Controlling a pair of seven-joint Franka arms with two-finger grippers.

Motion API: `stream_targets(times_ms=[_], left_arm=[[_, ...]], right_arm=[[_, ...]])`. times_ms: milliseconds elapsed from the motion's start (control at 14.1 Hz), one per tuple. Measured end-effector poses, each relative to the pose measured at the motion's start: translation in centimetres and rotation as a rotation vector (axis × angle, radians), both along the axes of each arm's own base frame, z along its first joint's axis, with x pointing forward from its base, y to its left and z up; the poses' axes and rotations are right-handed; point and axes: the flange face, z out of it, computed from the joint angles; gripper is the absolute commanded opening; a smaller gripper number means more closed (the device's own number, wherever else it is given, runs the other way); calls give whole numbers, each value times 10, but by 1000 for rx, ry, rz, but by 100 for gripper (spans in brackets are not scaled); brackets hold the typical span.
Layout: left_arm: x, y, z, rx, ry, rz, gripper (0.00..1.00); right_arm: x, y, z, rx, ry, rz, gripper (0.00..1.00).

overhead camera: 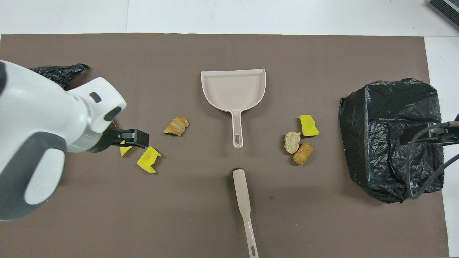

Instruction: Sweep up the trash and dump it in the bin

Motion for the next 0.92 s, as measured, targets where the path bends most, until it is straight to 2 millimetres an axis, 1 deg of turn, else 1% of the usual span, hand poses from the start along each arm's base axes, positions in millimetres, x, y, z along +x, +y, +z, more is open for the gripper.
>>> stream_targets(times_ms=[213, 355, 638, 851, 922], left_arm=[[-26, -53, -15, 0, -12, 26, 100], [-47, -89, -32, -4, -21, 40, 100], [-103, -158, -76, -2, -11, 24, 100], [-145, -213, -122, 11, -1, 45, 100], [-158, -228, -136, 13, -1, 59, 100]], right_arm=[[0, 0, 0, 0, 0, 0, 100], [0, 0, -1, 0, 2, 0, 100], [0, 0, -3, 0, 6, 0, 100], [-1, 0, -4, 0, 8, 0, 100], [-1, 0, -4, 0, 9, 0, 100]])
